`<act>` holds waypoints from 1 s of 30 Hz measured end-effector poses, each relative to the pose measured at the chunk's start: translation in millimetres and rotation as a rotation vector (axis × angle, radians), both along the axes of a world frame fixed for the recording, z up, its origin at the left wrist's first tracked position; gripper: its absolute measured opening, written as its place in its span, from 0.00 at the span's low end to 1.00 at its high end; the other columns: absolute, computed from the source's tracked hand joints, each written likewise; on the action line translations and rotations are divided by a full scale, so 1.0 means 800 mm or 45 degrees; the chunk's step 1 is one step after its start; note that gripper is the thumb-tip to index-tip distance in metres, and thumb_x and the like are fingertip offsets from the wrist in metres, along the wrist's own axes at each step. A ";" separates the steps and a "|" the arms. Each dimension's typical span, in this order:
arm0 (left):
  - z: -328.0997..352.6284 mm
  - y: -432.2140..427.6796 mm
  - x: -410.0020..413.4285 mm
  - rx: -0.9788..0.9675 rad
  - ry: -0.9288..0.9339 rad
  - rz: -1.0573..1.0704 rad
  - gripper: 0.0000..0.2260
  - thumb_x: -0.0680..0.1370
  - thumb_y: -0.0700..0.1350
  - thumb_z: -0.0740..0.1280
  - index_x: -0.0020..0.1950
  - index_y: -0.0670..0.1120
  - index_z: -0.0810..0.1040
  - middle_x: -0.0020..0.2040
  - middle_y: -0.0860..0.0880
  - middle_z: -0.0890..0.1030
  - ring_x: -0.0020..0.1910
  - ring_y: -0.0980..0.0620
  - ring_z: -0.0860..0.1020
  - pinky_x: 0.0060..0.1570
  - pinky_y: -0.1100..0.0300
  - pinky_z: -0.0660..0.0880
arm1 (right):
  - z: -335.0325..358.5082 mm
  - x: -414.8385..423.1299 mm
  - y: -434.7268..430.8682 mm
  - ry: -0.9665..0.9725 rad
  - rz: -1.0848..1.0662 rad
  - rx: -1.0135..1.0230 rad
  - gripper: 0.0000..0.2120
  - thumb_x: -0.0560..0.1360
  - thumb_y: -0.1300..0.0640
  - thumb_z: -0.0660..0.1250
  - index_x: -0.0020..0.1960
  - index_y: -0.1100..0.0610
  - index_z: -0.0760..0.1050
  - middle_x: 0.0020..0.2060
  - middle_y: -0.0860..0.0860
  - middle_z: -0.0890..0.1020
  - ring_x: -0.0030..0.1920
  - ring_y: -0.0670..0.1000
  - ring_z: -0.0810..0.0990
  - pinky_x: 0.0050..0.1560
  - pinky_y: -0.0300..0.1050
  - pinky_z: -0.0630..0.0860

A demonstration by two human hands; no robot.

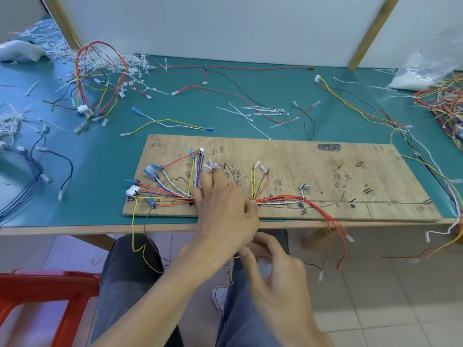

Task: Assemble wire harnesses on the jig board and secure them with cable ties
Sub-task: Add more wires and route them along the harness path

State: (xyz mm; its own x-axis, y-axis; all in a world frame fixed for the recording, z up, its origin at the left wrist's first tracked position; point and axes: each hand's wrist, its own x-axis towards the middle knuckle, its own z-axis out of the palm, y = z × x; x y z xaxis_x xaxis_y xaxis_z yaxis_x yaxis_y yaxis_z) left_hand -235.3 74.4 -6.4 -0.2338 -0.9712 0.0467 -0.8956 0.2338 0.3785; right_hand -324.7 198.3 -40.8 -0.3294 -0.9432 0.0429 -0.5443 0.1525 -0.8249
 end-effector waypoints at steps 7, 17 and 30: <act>0.000 0.013 0.004 -0.376 -0.019 -0.069 0.08 0.74 0.54 0.69 0.47 0.50 0.77 0.52 0.49 0.72 0.56 0.43 0.68 0.52 0.48 0.68 | 0.011 -0.036 -0.001 -0.450 -0.055 0.102 0.09 0.82 0.51 0.70 0.44 0.48 0.85 0.26 0.53 0.80 0.25 0.49 0.75 0.30 0.43 0.72; -0.034 0.033 0.010 -0.764 -0.012 -0.314 0.08 0.83 0.46 0.68 0.57 0.47 0.85 0.58 0.52 0.84 0.60 0.45 0.78 0.54 0.51 0.70 | 0.072 -0.157 -0.047 0.313 -0.082 -0.021 0.04 0.76 0.45 0.76 0.42 0.41 0.84 0.24 0.49 0.74 0.27 0.49 0.70 0.32 0.36 0.67; -0.034 0.040 0.015 -0.721 -0.184 -0.375 0.15 0.80 0.46 0.69 0.66 0.45 0.83 0.65 0.50 0.83 0.69 0.48 0.76 0.65 0.48 0.71 | 0.060 -0.149 -0.051 0.676 -0.054 0.071 0.05 0.81 0.54 0.70 0.47 0.47 0.76 0.23 0.47 0.73 0.30 0.52 0.75 0.34 0.51 0.74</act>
State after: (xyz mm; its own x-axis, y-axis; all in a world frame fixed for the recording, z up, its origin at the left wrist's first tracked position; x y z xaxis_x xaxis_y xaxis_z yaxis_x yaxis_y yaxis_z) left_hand -223.5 106.2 -33.5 -0.5287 -0.6999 0.4803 -0.7961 0.6052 0.0056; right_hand -443.7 157.7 7.1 -0.3139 -0.9352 0.1640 -0.8770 0.2194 -0.4275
